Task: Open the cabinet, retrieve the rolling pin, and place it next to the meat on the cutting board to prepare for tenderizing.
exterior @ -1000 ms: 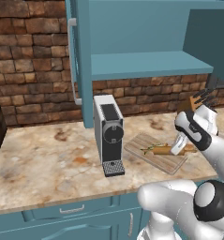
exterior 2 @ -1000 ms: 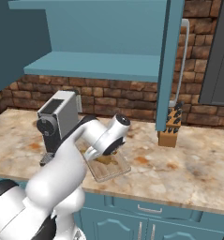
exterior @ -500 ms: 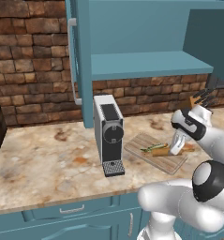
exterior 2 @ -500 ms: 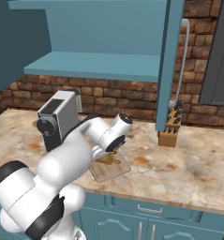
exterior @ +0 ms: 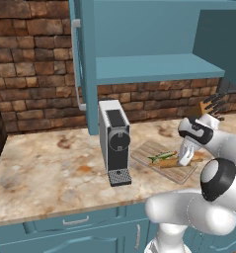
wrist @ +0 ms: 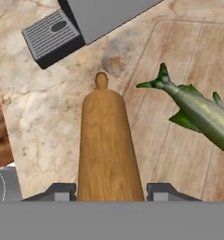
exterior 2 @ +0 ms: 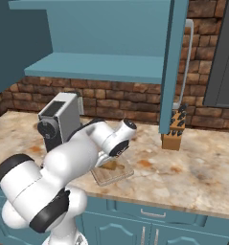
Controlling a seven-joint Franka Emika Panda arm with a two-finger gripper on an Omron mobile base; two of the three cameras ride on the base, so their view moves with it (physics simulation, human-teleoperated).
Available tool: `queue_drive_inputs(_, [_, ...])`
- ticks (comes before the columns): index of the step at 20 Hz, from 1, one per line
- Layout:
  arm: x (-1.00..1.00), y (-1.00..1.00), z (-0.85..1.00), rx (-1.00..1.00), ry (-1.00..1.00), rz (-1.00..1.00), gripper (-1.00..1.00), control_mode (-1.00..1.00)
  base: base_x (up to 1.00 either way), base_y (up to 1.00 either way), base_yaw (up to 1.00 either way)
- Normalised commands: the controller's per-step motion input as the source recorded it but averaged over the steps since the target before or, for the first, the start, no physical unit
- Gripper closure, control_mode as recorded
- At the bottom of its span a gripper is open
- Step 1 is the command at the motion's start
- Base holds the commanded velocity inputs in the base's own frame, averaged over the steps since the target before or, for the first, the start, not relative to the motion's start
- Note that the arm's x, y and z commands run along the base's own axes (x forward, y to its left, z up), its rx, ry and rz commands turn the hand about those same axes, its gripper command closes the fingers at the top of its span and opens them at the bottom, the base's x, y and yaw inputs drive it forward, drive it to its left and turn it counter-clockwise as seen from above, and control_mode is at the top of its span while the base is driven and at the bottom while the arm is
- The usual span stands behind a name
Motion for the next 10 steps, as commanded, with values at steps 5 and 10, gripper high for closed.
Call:
queue_drive_inputs(5, [0.05, 0.0, -0.2, 0.0, -0.02, 0.03, 1.0, -1.0, 0.0, 0.0, 0.0])
queue_drive_inputs(10, [0.06, 0.0, -0.19, 0.0, -0.05, 0.05, 1.0, -1.0, 0.0, 0.0, 0.0])
